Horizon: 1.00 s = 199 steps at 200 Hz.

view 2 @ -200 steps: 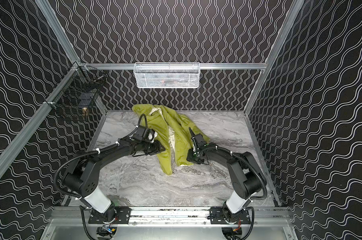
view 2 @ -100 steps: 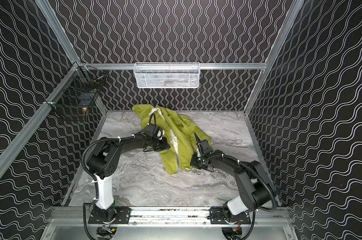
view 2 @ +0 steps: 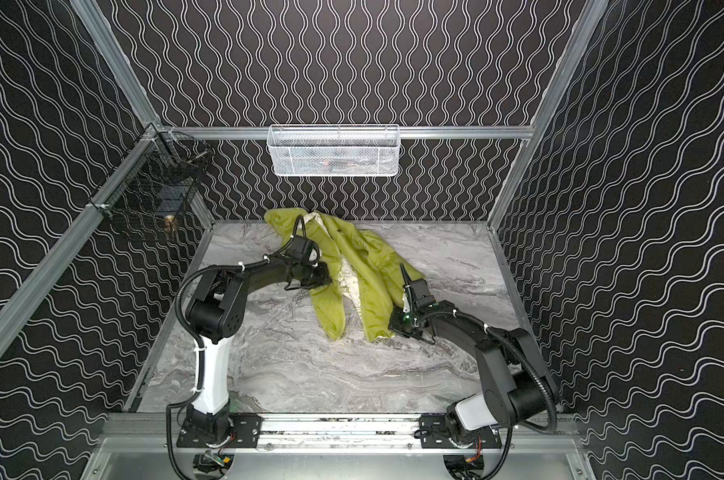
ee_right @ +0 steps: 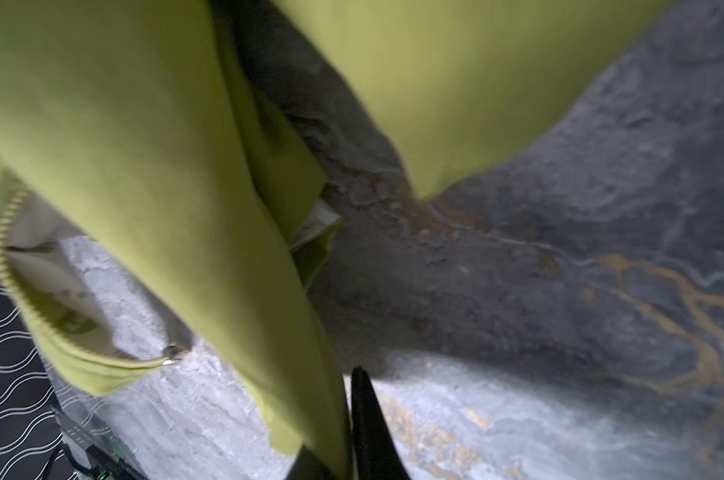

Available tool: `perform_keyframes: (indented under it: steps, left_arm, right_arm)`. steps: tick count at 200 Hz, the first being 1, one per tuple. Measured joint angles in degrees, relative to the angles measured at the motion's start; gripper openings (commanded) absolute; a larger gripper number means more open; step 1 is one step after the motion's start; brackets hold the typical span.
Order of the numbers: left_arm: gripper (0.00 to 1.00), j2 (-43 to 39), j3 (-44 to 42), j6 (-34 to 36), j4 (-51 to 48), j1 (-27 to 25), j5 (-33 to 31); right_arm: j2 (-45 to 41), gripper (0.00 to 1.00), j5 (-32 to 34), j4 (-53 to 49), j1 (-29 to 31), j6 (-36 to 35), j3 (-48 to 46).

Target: Zip up the jacket

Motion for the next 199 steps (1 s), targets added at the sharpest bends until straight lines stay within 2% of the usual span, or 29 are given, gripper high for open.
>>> perform_keyframes:
  steps: [23, 52, 79, 104, 118, 149, 166, 199]
  left_arm:
    - [0.31, 0.85, 2.08, 1.7, -0.83, 0.17, -0.85]
    - [0.42, -0.2, 2.12, 3.21, -2.32, 0.24, -2.34]
    - [0.5, -5.35, -0.04, 3.98, -3.78, 0.33, -3.19]
    - [0.53, -11.74, -2.4, 4.7, -4.17, 0.35, -3.21]
    - [0.53, -15.34, -4.13, 4.83, -4.81, 0.35, -3.67]
    - [0.52, -22.84, -8.02, 5.9, -7.34, 0.35, -4.26]
    - [0.5, -26.21, -10.47, 6.27, -8.5, 0.31, -3.8]
    - [0.51, -32.41, -16.63, 6.56, -11.13, -0.9, -2.56]
  right_arm:
    - [2.93, 0.21, -1.64, 1.01, -0.55, -0.46, -0.15]
    - [3.02, 0.37, -1.95, 1.97, -0.9, -0.59, 0.5]
    - [0.0, 0.49, 0.33, -0.33, -1.22, -0.61, 2.25]
    - [-3.54, 0.57, 2.58, -2.08, -1.27, -1.03, 4.35]
    - [-5.84, 0.57, 3.48, -3.28, -1.27, -1.29, 4.92]
    - [-10.29, 0.49, 4.07, -4.17, -1.2, -2.1, 5.44]
    - [-11.06, 0.44, 3.56, -4.35, -0.92, -2.12, 5.95]
    - [-9.94, 0.44, 2.45, -4.52, 1.9, -2.08, 7.78]
